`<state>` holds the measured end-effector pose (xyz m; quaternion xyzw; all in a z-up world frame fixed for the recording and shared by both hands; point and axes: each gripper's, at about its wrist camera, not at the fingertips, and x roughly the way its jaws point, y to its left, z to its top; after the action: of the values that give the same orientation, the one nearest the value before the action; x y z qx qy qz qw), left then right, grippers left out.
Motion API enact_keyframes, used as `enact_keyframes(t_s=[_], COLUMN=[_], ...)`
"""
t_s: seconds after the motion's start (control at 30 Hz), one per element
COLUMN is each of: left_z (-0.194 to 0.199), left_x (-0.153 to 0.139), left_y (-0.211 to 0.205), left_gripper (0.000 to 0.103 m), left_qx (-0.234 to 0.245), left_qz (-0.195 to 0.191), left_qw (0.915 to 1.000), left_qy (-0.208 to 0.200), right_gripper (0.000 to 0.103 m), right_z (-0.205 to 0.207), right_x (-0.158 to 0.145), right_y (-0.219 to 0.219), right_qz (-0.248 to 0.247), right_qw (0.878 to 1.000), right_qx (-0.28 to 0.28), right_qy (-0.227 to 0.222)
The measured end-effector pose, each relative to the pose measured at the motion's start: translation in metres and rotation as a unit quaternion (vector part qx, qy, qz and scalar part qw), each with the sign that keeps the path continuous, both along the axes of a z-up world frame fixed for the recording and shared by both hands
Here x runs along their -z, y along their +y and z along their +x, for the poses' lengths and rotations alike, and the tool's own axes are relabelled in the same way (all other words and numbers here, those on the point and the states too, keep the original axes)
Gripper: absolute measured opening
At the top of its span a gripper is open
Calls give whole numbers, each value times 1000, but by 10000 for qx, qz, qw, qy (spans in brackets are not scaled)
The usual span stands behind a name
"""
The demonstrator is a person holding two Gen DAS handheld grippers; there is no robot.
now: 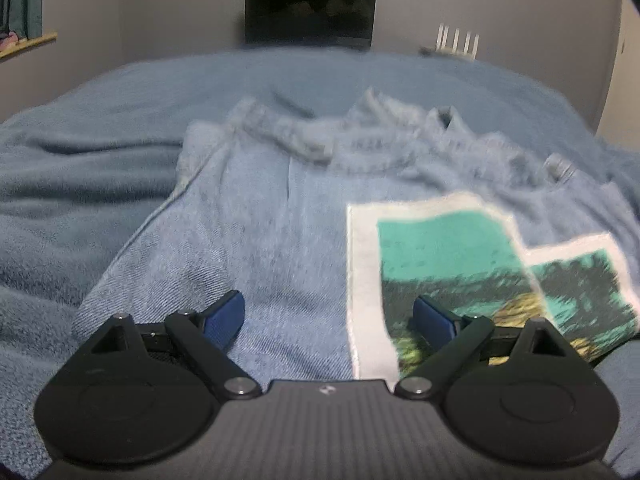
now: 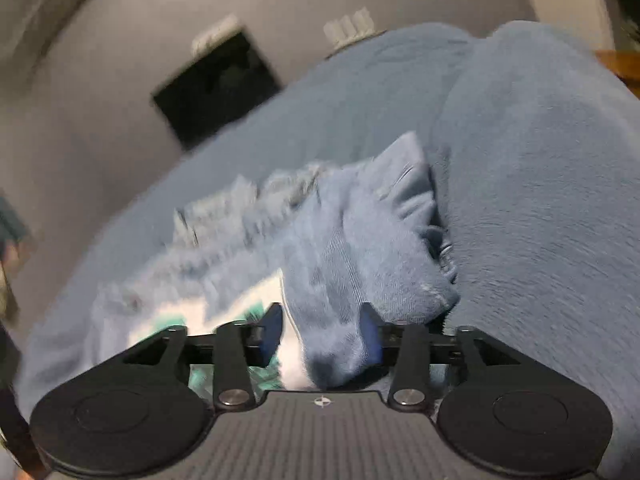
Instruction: Fold large clothes
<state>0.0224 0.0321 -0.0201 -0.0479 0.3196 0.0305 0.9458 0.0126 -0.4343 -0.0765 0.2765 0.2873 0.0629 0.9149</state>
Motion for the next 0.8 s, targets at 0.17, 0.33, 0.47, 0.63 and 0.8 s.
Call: enact_keyframes(t_s=[0.17,0.33,0.47,0.63,0.8], left_z=[-6,0,-4,-2,1], left_x=[-6,1,2,4,6], left_y=[-12,-28,-36,-35,-30], left_gripper=[93,93,93,93,93], left_qx=[599,888,1077,1122,1057], left_qz=[-206,-35,89,88,-46], left_qw=[9976,9959,9939,9936,9944], left_qy=[-265,-139,-204,-131,-82], right_gripper=[55,55,58,58,72], right_z=[-23,-18,-4,24,51], right_x=[0,0,6,18,34], right_y=[-18,3,14,18,18], right_qz=[873,301,42,-91,173], right_qw=[9951,9985,9971,9899,9855], right_qx=[445,350,476,807,780], right_qy=[-136,293,600,1163,1495])
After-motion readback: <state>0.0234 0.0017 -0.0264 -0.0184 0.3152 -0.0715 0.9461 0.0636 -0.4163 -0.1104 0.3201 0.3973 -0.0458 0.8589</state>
